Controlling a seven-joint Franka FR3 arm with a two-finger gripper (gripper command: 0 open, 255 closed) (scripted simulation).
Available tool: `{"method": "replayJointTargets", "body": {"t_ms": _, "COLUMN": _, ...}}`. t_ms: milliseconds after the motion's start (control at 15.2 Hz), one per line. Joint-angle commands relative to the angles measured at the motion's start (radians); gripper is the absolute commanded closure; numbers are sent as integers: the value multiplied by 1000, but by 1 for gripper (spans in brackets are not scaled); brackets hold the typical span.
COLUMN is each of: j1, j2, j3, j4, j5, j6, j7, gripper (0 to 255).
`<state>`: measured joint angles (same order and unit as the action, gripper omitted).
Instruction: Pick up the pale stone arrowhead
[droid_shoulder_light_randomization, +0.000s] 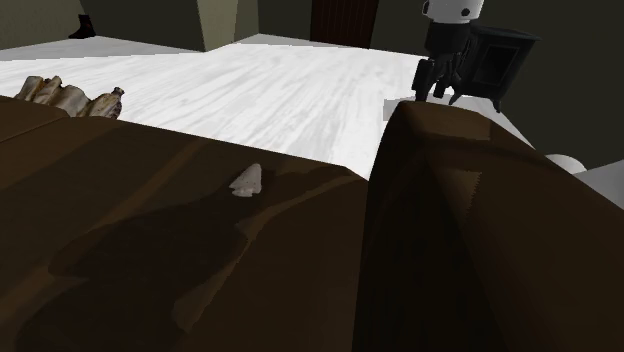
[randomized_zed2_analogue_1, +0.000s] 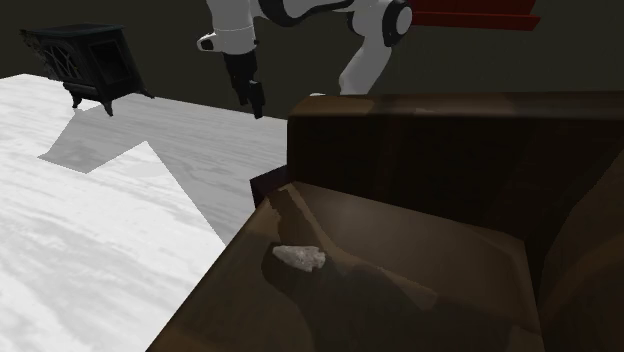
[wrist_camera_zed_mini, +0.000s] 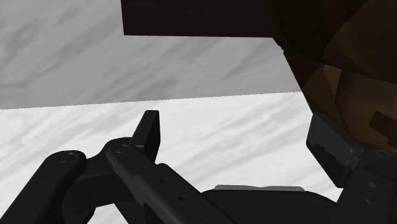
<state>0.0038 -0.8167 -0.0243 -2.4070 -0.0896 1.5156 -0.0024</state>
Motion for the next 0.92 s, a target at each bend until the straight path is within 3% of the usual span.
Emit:
{"method": "replayJointTargets", "body": {"t_ms": 0, "j1": 0, "j2": 0, "j3": 0, "j4": 0, "j5": 0, "j6": 0, "j7": 0, "gripper": 0}}
{"method": "replayJointTargets", "body": {"t_ms": 858, "j1": 74, "j2": 114, "j3": 259, "j4": 0, "j5": 281, "j6": 136, "j7": 384, "gripper": 0}}
